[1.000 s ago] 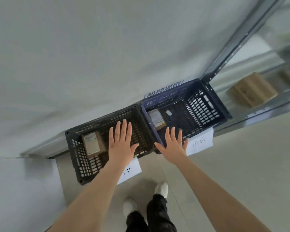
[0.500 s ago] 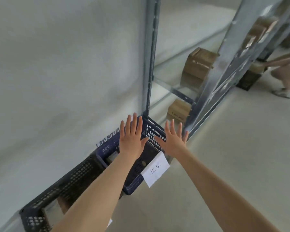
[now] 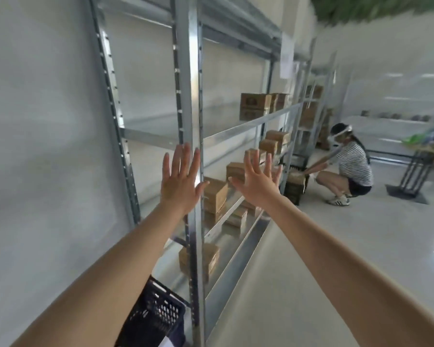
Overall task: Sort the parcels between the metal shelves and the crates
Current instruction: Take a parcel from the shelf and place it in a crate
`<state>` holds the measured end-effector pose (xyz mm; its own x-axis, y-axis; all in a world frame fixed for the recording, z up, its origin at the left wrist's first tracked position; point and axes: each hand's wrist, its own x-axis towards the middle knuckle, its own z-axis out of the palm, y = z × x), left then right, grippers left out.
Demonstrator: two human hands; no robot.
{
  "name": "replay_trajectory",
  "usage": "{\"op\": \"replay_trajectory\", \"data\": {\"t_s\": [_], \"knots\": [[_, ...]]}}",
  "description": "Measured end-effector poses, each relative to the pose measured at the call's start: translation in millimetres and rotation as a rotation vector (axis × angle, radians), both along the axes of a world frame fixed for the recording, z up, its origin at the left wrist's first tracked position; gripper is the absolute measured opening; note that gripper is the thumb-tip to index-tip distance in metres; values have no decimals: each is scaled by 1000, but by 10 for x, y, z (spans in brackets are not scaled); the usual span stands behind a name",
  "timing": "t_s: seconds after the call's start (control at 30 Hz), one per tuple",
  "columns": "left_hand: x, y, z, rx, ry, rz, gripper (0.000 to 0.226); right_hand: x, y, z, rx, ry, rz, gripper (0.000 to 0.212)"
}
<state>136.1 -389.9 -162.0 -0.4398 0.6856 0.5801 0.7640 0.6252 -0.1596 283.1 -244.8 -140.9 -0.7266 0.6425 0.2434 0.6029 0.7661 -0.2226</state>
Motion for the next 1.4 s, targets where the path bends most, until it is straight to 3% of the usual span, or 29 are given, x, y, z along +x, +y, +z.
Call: {"op": "replay_trajectory", "data": {"t_s": [0.2, 0.5, 1.07, 1.4], "knots": [[216, 974, 705, 117, 166, -77, 84, 265, 744, 600, 120, 91, -54, 84], [-117, 2573, 1046, 106, 267, -104, 87, 58, 2306, 927, 176, 125, -117, 84], [-751, 6212, 1254, 106, 200, -46, 93, -361, 5959, 1124, 191, 93, -151, 89], [-1236, 7710, 1393, 115, 122, 152, 93, -1028, 7844, 1340, 184, 90, 46, 87]]}}
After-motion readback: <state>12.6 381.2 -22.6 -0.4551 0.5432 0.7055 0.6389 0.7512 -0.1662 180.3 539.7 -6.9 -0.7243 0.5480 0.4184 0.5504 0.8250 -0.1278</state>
